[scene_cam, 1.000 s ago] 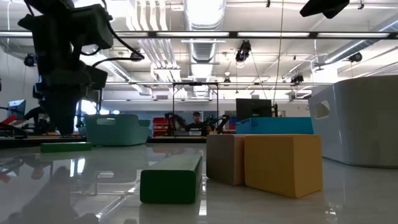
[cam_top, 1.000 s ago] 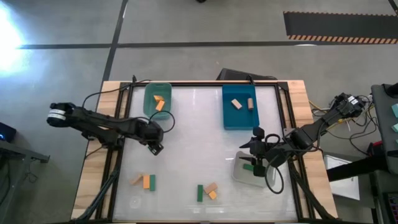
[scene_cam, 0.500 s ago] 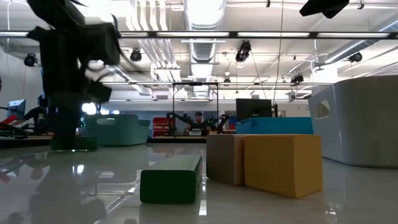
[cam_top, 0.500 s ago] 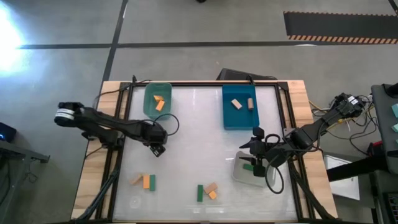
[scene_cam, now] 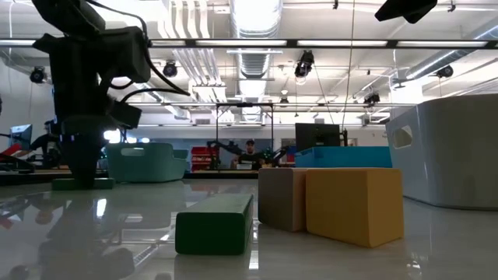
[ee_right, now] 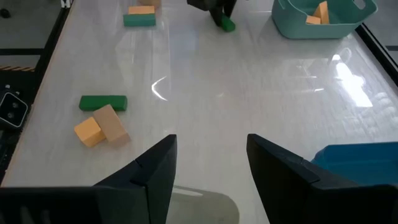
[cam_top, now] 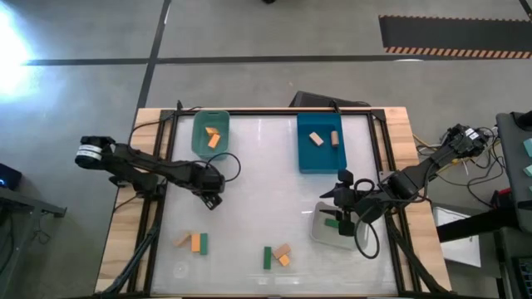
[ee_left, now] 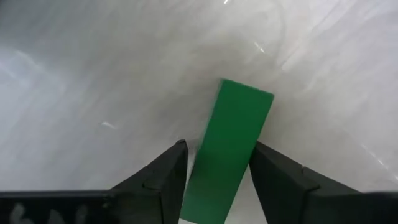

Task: Sort & place blocks by color
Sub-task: Put the green wooden block into the gray bin

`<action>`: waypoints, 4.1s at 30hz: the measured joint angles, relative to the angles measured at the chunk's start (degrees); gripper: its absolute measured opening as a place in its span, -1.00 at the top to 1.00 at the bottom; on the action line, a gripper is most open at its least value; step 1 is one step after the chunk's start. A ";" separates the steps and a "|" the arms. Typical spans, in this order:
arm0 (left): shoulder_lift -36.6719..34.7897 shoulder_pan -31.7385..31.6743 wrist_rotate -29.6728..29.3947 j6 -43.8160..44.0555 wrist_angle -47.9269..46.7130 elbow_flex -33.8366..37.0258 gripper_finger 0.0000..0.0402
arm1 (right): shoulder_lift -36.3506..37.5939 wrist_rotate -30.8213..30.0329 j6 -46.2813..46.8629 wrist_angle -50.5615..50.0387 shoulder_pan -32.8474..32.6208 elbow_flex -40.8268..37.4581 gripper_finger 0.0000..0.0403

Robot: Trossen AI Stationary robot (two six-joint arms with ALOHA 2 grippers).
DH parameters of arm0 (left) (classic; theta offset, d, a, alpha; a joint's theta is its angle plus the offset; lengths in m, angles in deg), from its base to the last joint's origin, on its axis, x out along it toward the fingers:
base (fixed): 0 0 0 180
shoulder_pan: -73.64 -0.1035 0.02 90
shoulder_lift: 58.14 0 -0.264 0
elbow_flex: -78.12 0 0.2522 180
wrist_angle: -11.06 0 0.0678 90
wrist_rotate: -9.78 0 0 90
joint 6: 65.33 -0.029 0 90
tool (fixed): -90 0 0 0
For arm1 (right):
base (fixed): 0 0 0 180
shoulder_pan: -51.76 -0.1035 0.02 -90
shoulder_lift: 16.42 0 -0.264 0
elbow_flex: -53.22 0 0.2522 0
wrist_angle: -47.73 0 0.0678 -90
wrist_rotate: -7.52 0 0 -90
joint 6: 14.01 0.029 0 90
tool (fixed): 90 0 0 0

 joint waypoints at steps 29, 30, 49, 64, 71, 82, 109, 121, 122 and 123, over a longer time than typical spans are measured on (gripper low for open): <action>-7.37 4.02 -10.56 -38.26 55.48 -3.53 0.53 | 0.00 -3.32 -26.40 52.48 0.00 -17.19 0.07; -7.07 4.15 -10.13 -39.93 58.38 -3.53 0.53 | 0.00 -3.79 -27.70 56.10 0.00 -18.34 0.07; 11.95 5.01 -2.69 -49.45 95.09 -8.05 0.53 | 0.02 -3.46 -27.51 73.42 7.50 -23.47 0.07; 21.98 4.85 1.45 -50.99 95.44 -21.64 0.53 | 0.02 -0.93 -27.99 73.20 8.28 -23.47 0.07; 25.31 4.85 3.09 -50.55 95.39 -24.64 0.53 | 0.02 -0.96 -29.41 73.25 8.28 -23.47 0.07; 26.74 4.85 3.17 -50.43 95.41 -26.02 0.53 | 0.02 -0.96 -30.53 73.23 8.26 -23.45 0.14; 20.56 4.85 2.37 -47.45 90.11 -20.93 -0.10 | 3.30 -1.04 -24.58 66.85 8.26 -23.39 0.53; 8.84 4.26 -4.59 -48.12 83.24 -12.36 -0.16 | 5.87 0.03 2.21 17.23 8.26 -11.48 0.53; 7.88 4.08 -4.70 -48.78 83.36 -11.63 -0.16 | 5.12 1.14 4.45 12.74 8.26 -9.85 0.53; 6.87 3.88 -4.77 -49.48 83.66 -10.75 -0.16 | 4.19 2.62 6.74 8.06 8.26 -8.08 0.53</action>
